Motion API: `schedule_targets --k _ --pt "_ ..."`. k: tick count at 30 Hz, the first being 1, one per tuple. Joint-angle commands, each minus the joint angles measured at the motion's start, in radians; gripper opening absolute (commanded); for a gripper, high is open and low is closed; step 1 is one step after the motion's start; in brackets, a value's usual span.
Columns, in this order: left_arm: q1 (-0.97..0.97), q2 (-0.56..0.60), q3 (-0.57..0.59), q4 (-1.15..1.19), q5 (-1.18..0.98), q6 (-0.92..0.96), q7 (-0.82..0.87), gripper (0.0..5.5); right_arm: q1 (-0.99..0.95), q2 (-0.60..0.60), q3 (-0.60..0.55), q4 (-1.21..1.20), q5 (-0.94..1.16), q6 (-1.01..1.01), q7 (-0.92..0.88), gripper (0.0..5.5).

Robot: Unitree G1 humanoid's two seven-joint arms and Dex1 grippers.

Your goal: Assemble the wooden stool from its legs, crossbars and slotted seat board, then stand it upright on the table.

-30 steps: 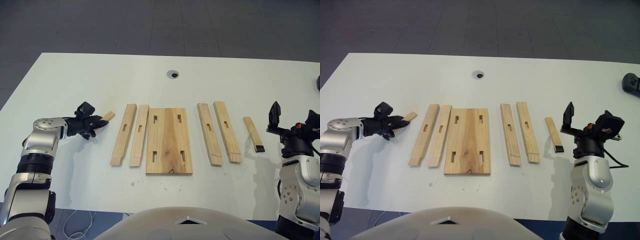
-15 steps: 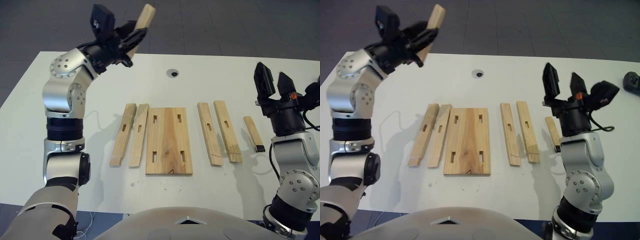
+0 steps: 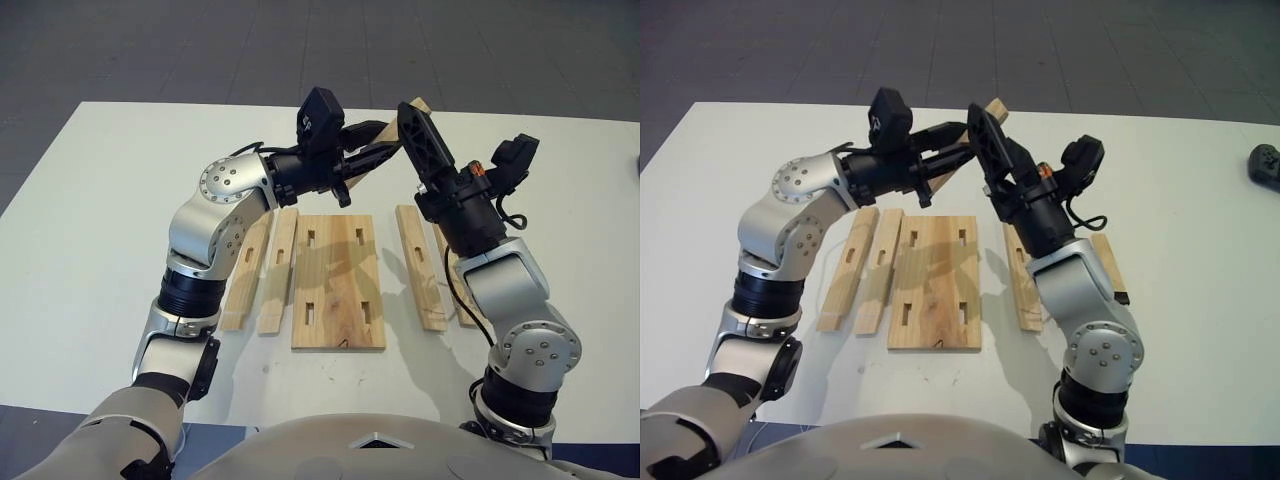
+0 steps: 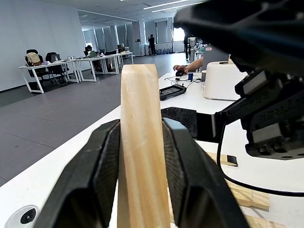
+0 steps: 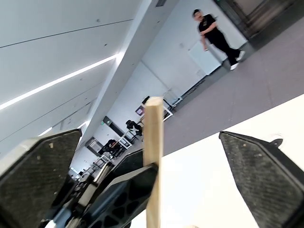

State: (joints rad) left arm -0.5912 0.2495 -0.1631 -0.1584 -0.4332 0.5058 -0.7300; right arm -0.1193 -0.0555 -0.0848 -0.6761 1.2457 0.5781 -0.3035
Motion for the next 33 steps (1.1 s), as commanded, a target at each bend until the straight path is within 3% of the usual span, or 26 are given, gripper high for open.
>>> schedule_targets --k 1,28,33 --pt "0.022 0.010 -0.023 -0.029 0.023 -0.002 0.006 1.26 -0.040 0.006 -0.008 0.015 0.016 -0.023 -0.041 4.91" --pt "0.045 0.023 -0.109 -0.061 0.125 -0.093 -0.013 1.26 -0.017 -0.015 -0.011 0.025 0.134 -0.058 -0.201 0.51" --pt "0.037 0.026 -0.096 -0.040 0.140 -0.112 -0.014 1.26 -0.013 -0.030 -0.015 0.019 0.140 -0.062 -0.211 0.46"
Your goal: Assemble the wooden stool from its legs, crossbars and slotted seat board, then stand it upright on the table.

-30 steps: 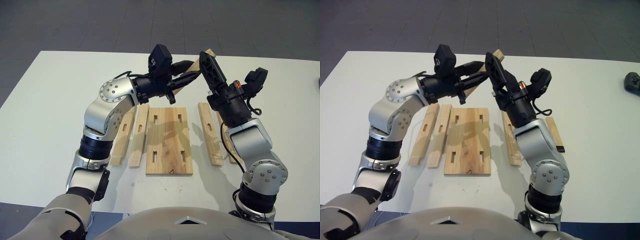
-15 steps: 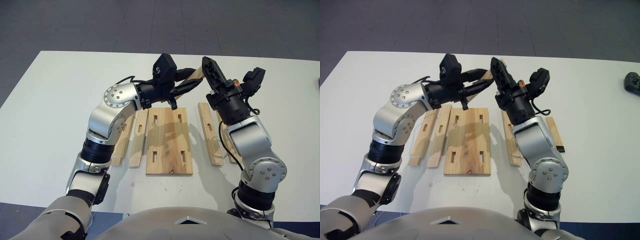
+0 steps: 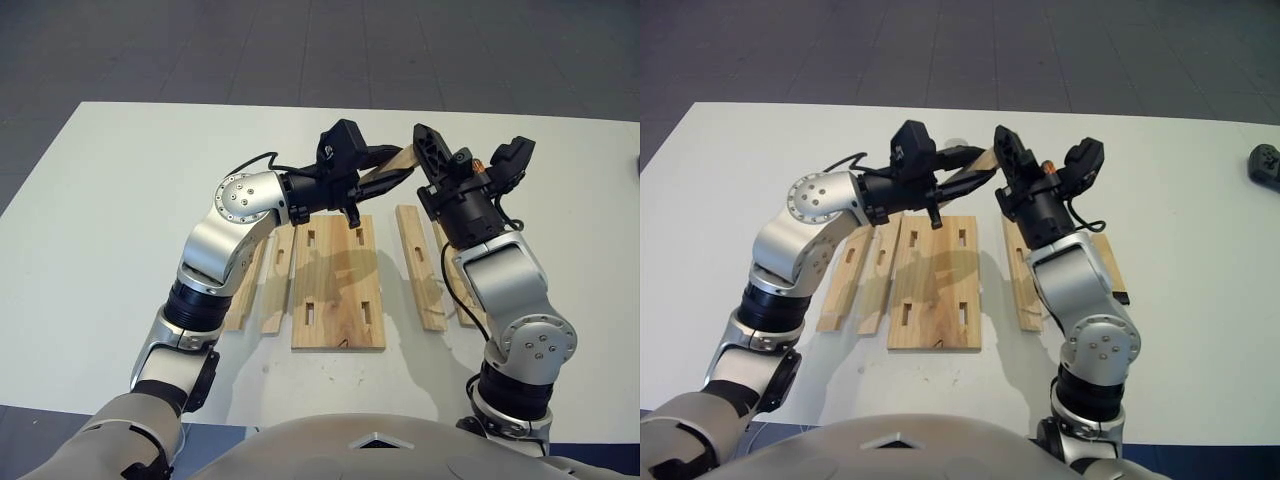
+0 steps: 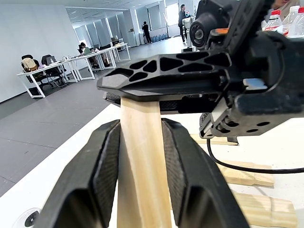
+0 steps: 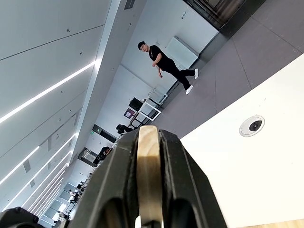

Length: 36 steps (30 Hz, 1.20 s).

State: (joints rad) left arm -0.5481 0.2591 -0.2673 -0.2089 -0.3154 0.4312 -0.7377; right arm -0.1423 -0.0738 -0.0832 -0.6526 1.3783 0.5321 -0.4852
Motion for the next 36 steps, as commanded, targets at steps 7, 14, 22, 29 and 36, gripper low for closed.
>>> schedule_targets --k 7,14,22,29,36 --pt "-0.060 0.003 0.188 0.057 -0.192 0.148 -0.001 2.19 -0.008 -0.167 -0.142 0.010 -0.110 -0.025 0.025 0.43" --pt "-0.146 0.028 0.560 0.185 -0.575 0.418 0.169 3.41 0.176 -0.297 -0.194 -0.047 -0.289 0.012 0.099 0.43" --pt "-0.047 0.008 0.498 0.143 -0.382 0.290 0.340 4.66 0.318 -0.240 -0.035 -0.033 -0.548 -0.037 0.222 0.43" --pt "-0.058 0.007 0.470 0.178 -0.346 0.257 0.325 5.40 0.272 -0.251 -0.026 0.078 -0.676 -0.069 0.379 0.43" --pt "-0.051 0.001 0.457 0.187 -0.333 0.237 0.321 5.40 0.308 -0.208 0.001 0.124 -0.740 -0.068 0.455 0.43"
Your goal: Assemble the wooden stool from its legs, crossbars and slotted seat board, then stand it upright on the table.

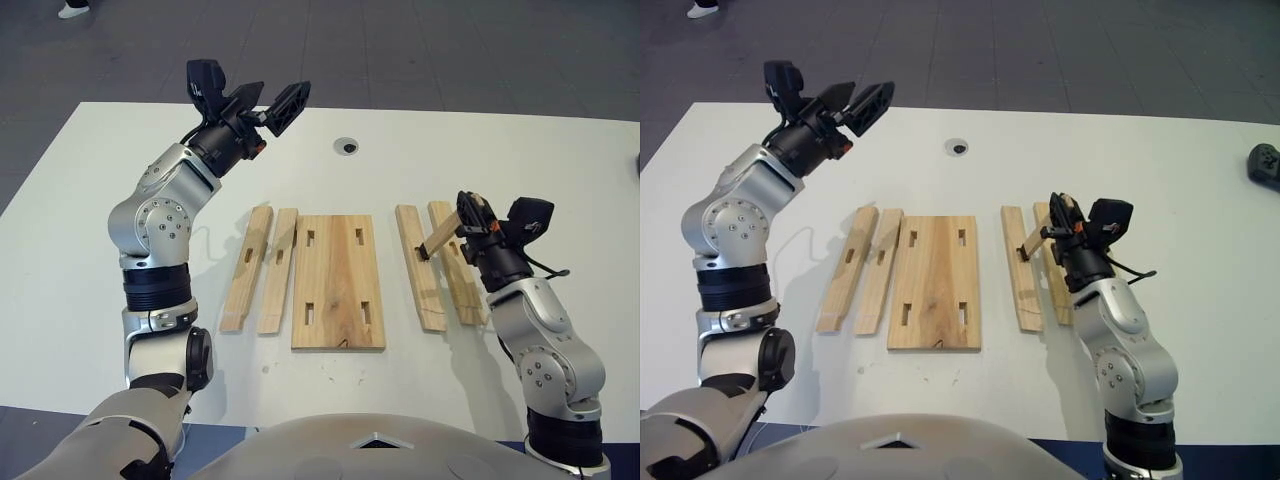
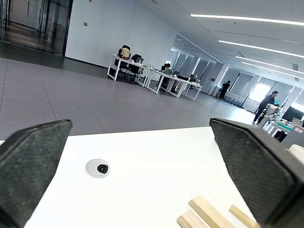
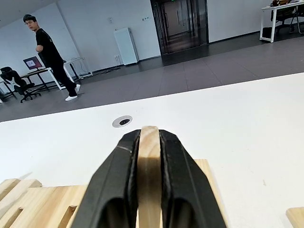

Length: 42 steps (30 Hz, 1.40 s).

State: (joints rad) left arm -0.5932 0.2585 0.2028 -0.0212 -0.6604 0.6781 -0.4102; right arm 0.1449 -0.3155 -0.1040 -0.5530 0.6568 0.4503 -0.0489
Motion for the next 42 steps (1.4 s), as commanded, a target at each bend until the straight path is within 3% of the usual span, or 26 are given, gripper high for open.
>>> schedule_targets --k 1,19,31,42 --pt "-0.005 -0.001 -0.019 0.000 0.013 -0.010 -0.009 5.40 0.016 0.042 0.022 0.017 -0.021 0.014 0.018 0.43" --pt "0.015 -0.011 -0.044 -0.007 0.016 -0.009 -0.018 5.40 0.039 0.071 0.025 0.017 -0.111 0.026 0.081 0.43" --pt "0.026 -0.015 -0.061 -0.011 0.016 -0.007 -0.022 5.40 -0.002 0.095 -0.032 -0.011 -0.058 0.068 0.097 0.43" --pt "0.037 -0.019 -0.066 -0.022 0.014 -0.003 -0.016 5.40 0.020 0.064 0.024 0.057 -0.165 0.028 0.181 0.43"
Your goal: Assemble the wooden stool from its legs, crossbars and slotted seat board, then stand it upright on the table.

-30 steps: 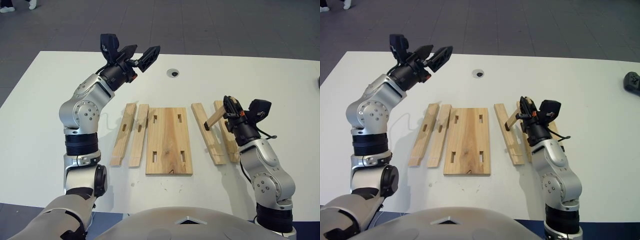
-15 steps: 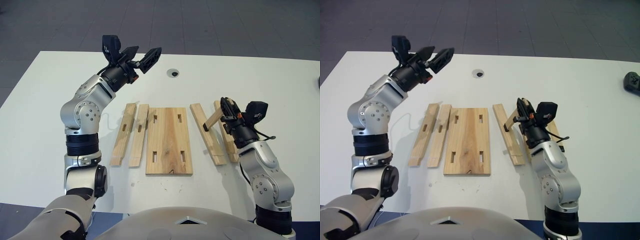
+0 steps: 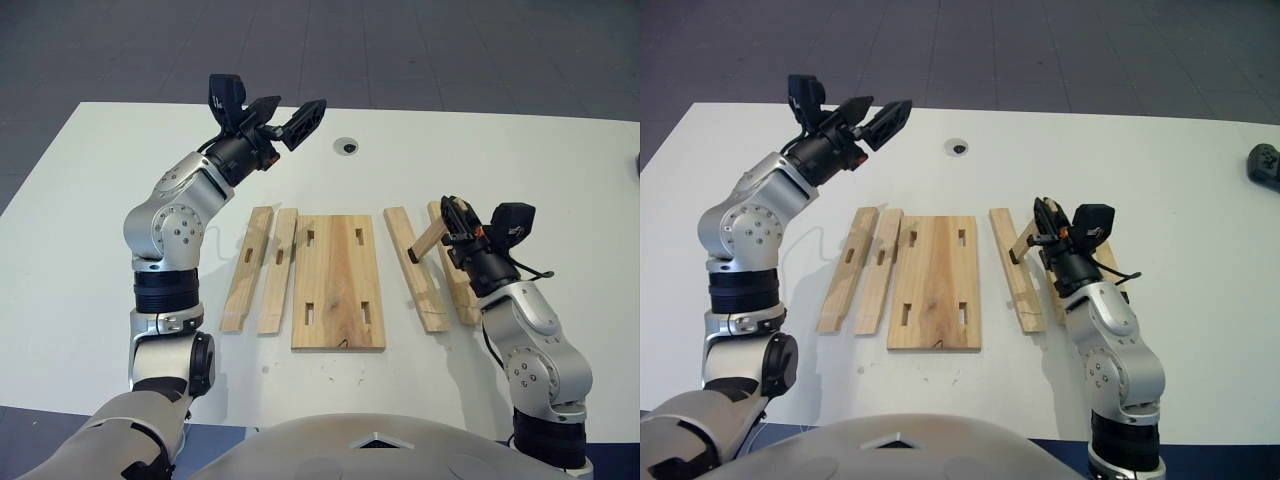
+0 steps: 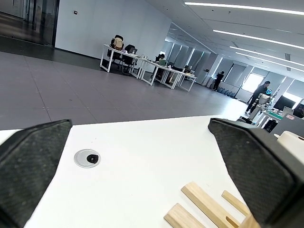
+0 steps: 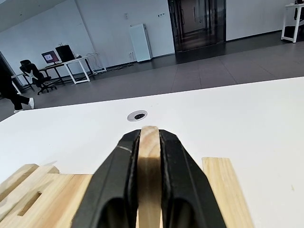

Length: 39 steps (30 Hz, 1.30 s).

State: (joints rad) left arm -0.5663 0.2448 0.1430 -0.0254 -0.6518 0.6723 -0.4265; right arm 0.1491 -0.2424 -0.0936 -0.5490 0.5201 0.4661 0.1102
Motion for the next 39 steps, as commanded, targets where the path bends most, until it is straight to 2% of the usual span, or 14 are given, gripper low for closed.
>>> schedule_targets --k 1,6,13,29,33,34,39 --pt "0.011 -0.006 -0.007 -0.019 0.005 0.004 0.001 5.40 0.015 -0.012 0.016 0.063 -0.042 0.007 0.026 0.43" --pt "0.016 -0.008 -0.005 -0.027 0.005 0.004 0.007 5.40 0.077 -0.014 0.059 0.093 -0.130 -0.045 0.042 0.43" --pt "0.016 -0.018 -0.009 -0.026 0.005 0.006 0.010 5.40 0.226 0.058 0.111 0.106 -0.210 -0.159 0.008 0.43" --pt "0.027 -0.014 -0.020 -0.024 0.034 -0.003 0.006 5.40 0.048 0.042 0.006 0.038 -0.111 -0.022 0.002 0.43" --pt "0.023 -0.013 -0.016 -0.020 0.040 -0.005 0.002 5.40 0.045 0.030 0.010 0.030 -0.109 0.007 0.014 0.43" --pt "0.021 -0.013 -0.016 -0.020 0.040 -0.005 0.001 5.40 0.046 0.031 0.014 0.028 -0.107 0.014 0.014 0.72" --pt "0.021 -0.011 -0.017 -0.018 0.042 -0.004 -0.004 5.40 0.007 0.054 -0.021 0.002 -0.056 0.030 0.012 1.49"
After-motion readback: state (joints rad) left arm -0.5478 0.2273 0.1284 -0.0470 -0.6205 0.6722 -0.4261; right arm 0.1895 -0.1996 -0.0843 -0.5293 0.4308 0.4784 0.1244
